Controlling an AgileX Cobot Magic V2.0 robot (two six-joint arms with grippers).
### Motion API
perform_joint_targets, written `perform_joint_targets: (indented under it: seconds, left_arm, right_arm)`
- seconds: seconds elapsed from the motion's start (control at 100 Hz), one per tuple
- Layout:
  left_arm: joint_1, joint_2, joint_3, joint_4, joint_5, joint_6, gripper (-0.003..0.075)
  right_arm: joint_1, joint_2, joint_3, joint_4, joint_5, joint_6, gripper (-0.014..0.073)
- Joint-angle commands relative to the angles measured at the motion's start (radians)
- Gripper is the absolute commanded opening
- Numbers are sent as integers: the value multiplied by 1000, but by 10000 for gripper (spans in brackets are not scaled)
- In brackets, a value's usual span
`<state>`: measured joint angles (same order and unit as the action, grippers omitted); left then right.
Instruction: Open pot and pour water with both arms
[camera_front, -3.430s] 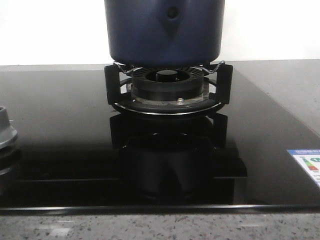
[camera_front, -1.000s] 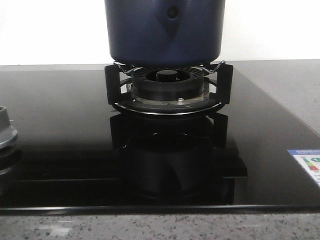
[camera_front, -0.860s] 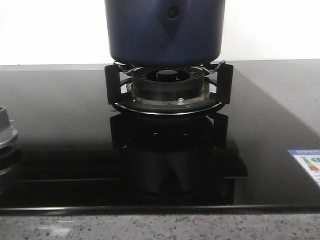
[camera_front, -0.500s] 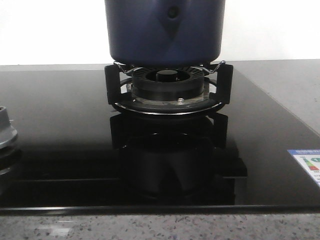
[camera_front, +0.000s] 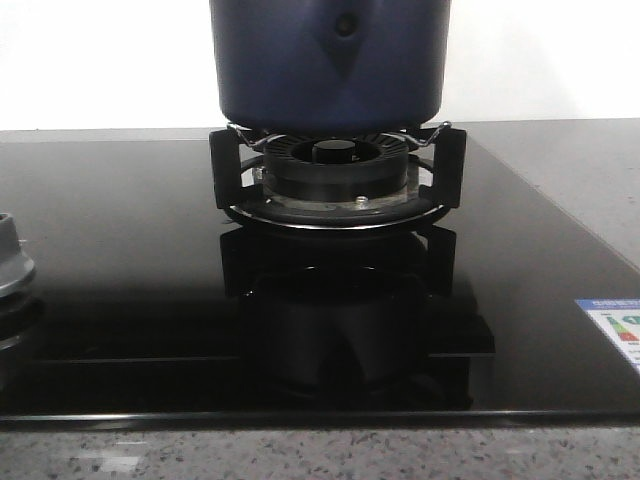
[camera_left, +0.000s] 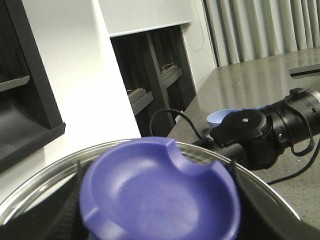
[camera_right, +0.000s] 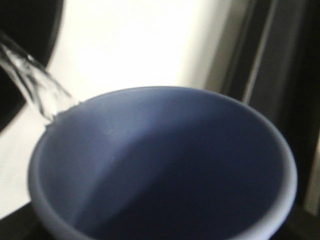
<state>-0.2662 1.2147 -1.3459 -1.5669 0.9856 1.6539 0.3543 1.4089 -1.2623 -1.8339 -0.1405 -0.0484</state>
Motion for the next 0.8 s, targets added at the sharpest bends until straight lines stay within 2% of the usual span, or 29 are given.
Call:
perform_joint_targets:
  seconds: [0.0, 0.31, 0.56, 0.79]
  left_arm:
    - [4, -27, -36, -96, -4, -10, 291]
    - [4, -27, -36, -96, -4, -10, 291]
    - [4, -27, -36, -96, -4, -10, 291]
    - [4, -27, -36, -94, -4, -10, 291]
  right_arm:
    - [0, -34, -71, -47, 36, -20, 248]
    - [0, -34, -93, -47, -3, -17, 248]
    - [0, -34, 4, -36, -9, 136, 247]
    - [0, -36, 96, 27, -2, 188, 247]
